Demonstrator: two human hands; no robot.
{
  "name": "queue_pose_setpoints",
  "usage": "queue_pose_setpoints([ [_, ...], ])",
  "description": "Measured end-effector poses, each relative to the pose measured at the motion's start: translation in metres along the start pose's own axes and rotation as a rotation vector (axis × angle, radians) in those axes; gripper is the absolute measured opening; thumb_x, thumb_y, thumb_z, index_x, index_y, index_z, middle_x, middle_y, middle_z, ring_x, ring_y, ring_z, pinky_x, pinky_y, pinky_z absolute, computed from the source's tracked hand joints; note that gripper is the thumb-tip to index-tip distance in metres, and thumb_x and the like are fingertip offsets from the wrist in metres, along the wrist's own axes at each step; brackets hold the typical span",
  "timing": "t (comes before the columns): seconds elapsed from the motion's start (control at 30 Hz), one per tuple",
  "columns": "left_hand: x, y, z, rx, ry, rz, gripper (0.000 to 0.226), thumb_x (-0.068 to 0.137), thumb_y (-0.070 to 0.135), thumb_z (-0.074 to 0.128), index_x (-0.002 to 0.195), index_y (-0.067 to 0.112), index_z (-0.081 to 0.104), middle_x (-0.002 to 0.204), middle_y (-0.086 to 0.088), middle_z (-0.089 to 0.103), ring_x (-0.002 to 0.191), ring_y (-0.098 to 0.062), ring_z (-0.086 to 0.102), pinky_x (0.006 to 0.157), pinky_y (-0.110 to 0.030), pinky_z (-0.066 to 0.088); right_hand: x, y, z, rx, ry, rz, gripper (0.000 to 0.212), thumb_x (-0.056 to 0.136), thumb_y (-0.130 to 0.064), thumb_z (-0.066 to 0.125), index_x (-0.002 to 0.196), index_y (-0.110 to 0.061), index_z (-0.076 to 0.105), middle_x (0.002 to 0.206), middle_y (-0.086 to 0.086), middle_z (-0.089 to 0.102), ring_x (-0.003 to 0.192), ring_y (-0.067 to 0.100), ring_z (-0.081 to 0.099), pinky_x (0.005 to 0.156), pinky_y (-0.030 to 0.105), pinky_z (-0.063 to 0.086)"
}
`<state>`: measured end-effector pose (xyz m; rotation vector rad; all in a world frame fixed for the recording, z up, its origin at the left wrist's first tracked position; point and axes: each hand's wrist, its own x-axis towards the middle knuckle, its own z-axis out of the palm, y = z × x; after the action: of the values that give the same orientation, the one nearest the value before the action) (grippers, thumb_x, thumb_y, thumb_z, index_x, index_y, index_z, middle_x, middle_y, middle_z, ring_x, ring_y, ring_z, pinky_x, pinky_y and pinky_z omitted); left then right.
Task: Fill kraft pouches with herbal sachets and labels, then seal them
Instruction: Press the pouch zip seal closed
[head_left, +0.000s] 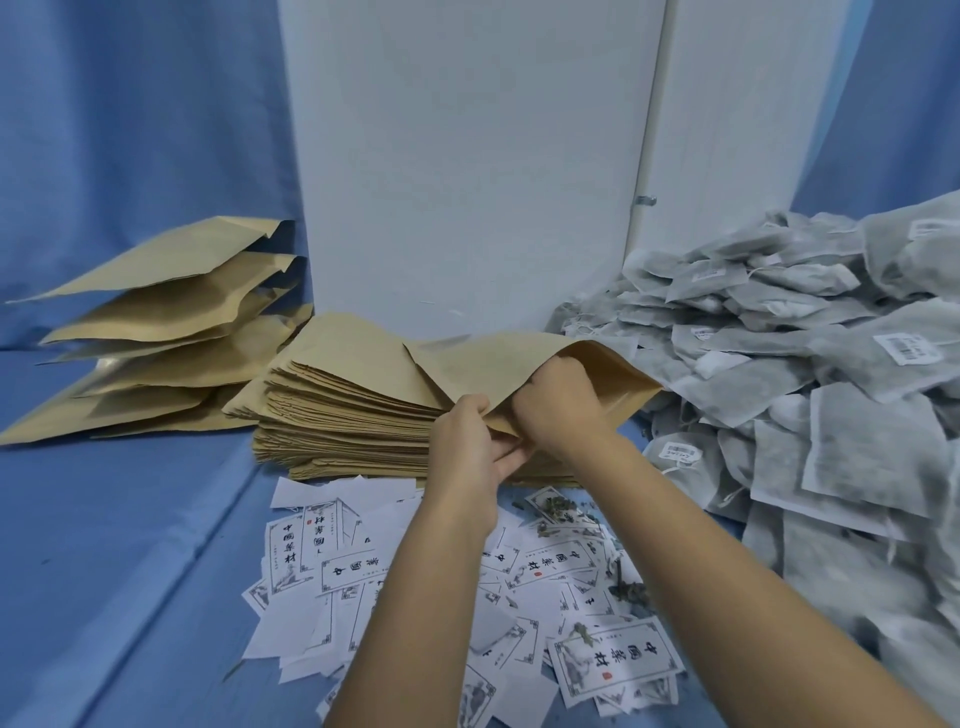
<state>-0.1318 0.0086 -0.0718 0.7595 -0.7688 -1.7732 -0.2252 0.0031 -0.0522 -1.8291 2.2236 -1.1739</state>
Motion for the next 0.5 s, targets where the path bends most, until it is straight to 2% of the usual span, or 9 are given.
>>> queue_pose_setpoints([
  [0.07,0.0,0.001,0.0,-0.024,-0.006,-0.004,0.018,0.099,0.014,0.042,0.091,0.01,0.057,0.086,-0.014,0.067,0.073,-0.025,0.067,0.055,-0.034,0.057,0.001,0.001,0.003,0.025,0.015,0.004,0.02,0.082,0.003,0.045,0.09,0.002,0.063,0.092,0.016,0.067,0.086,0.034,0.056,0.059,0.025,0.028],
  [0.13,0.002,0.001,0.0,-0.049,-0.01,-0.008,0.019,0.1,0.019,0.043,0.091,0.011,0.057,0.088,-0.013,0.066,0.075,-0.024,0.066,0.056,-0.031,0.056,-0.007,0.004,0.006,0.226,0.116,0.038,0.017,0.082,0.002,0.045,0.083,0.002,0.062,0.084,0.014,0.065,0.082,0.032,0.055,0.059,0.028,0.034],
  [0.23,0.003,0.001,0.001,-0.13,-0.025,-0.024,0.02,0.101,0.021,0.043,0.092,0.008,0.055,0.092,-0.015,0.064,0.08,-0.027,0.064,0.068,-0.033,0.054,-0.024,0.008,0.014,0.53,0.422,0.067,0.025,0.08,0.001,0.043,0.082,-0.005,0.067,0.086,0.009,0.069,0.084,0.025,0.062,0.078,0.037,0.05],
  [0.3,0.004,0.002,0.001,-0.203,-0.026,-0.038,0.021,0.101,0.018,0.042,0.093,0.004,0.054,0.092,-0.018,0.063,0.084,-0.03,0.063,0.072,-0.036,0.052,-0.036,0.008,0.017,0.716,0.573,0.033,0.026,0.076,-0.005,0.043,0.066,-0.016,0.064,0.067,0.0,0.065,0.065,0.02,0.059,0.064,0.039,0.049],
  [0.33,0.005,0.002,0.002,-0.234,-0.029,-0.04,0.021,0.101,0.017,0.042,0.095,0.001,0.054,0.095,-0.02,0.063,0.088,-0.033,0.063,0.075,-0.038,0.052,-0.043,0.008,0.019,0.759,0.574,-0.01,0.027,0.073,-0.008,0.042,0.056,-0.02,0.059,0.055,-0.006,0.059,0.055,0.017,0.052,0.055,0.034,0.042],
  [0.4,0.005,0.002,0.001,-0.264,-0.037,-0.039,0.022,0.101,0.016,0.043,0.1,-0.003,0.054,0.1,-0.023,0.062,0.094,-0.035,0.064,0.081,-0.038,0.054,-0.056,0.01,0.028,0.781,0.45,-0.124,0.027,0.07,-0.013,0.042,0.046,-0.02,0.053,0.043,-0.008,0.049,0.044,0.012,0.042,0.05,0.027,0.033],
  [0.43,0.004,0.001,0.0,-0.253,-0.045,-0.034,0.022,0.1,0.016,0.044,0.098,-0.004,0.055,0.098,-0.022,0.064,0.09,-0.031,0.066,0.078,-0.035,0.055,-0.061,0.011,0.033,0.779,0.371,-0.164,0.028,0.071,-0.019,0.041,0.045,-0.016,0.053,0.041,-0.007,0.048,0.042,0.01,0.041,0.049,0.025,0.032],
  [0.5,0.003,0.0,-0.004,-0.18,-0.053,-0.017,0.02,0.097,0.013,0.049,0.088,-0.001,0.06,0.085,-0.017,0.069,0.073,-0.023,0.069,0.066,-0.028,0.058,-0.064,0.012,0.039,0.762,0.243,-0.119,0.049,0.077,-0.041,0.037,0.046,-0.007,0.054,0.037,-0.004,0.046,0.041,0.009,0.042,0.049,0.027,0.035],
])
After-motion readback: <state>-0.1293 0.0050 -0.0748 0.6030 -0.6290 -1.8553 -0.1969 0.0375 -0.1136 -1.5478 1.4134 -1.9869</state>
